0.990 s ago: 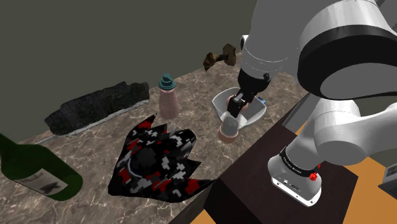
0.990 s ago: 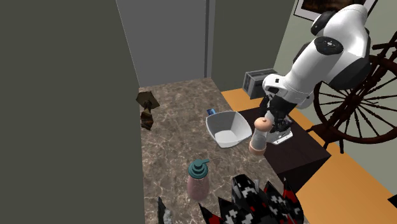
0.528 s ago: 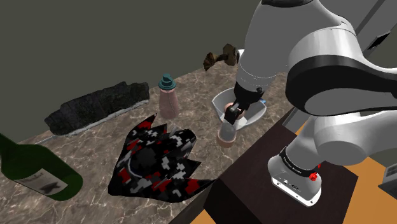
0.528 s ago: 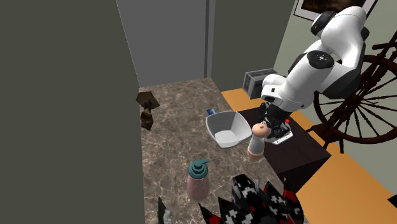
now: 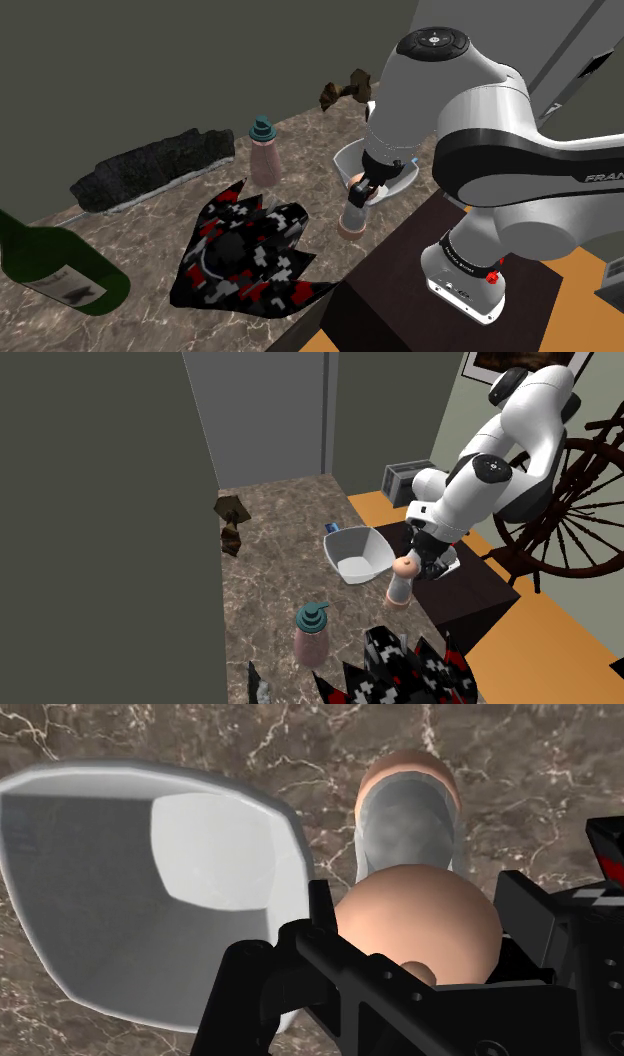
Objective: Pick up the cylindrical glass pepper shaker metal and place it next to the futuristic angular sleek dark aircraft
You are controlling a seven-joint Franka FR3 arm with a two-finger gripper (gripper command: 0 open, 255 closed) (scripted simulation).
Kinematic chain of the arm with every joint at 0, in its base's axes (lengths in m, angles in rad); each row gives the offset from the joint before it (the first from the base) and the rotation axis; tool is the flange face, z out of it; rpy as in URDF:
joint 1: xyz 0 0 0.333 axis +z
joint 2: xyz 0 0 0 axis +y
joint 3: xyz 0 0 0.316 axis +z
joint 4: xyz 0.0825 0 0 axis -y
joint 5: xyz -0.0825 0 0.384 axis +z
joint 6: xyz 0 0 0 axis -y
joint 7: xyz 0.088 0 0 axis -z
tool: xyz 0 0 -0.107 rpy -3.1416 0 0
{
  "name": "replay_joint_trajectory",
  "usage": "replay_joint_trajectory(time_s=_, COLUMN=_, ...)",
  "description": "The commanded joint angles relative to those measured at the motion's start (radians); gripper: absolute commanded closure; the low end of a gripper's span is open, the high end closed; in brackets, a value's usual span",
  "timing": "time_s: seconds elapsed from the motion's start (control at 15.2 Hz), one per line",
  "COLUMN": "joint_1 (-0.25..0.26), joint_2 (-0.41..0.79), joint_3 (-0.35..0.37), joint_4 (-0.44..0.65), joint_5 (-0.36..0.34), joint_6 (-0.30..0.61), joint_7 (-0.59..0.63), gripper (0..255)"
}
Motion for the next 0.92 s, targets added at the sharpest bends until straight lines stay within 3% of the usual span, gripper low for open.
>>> replay_joint_trajectory(time_s=0.0, joint_1=0.002, joint_2=0.001, joint_3=0.003, joint_4=-0.008, joint_5=0.003, joint_6=0.009, joint_7=0.002, gripper=255)
replay_joint_trajectory(time_s=0.4, joint_1=0.002, joint_2=0.001, joint_3=0.003, joint_4=-0.008, joint_5=0.003, joint_6=0.009, joint_7=0.002, gripper=255)
replay_joint_trajectory(time_s=0.46, joint_1=0.002, joint_2=0.001, joint_3=0.003, joint_4=-0.008, joint_5=0.003, joint_6=0.009, joint_7=0.002, gripper=0)
replay_joint_trajectory(time_s=0.79, joint_1=0.002, joint_2=0.001, joint_3=0.003, joint_4=-0.008, joint_5=0.003, joint_6=0.009, joint_7=0.002, gripper=0)
replay_joint_trajectory(time_s=0.86, joint_1=0.002, joint_2=-0.009, joint_3=-0.002, joint_4=0.021, joint_5=-0.001, joint_6=-0.029, joint_7=0.002, gripper=0)
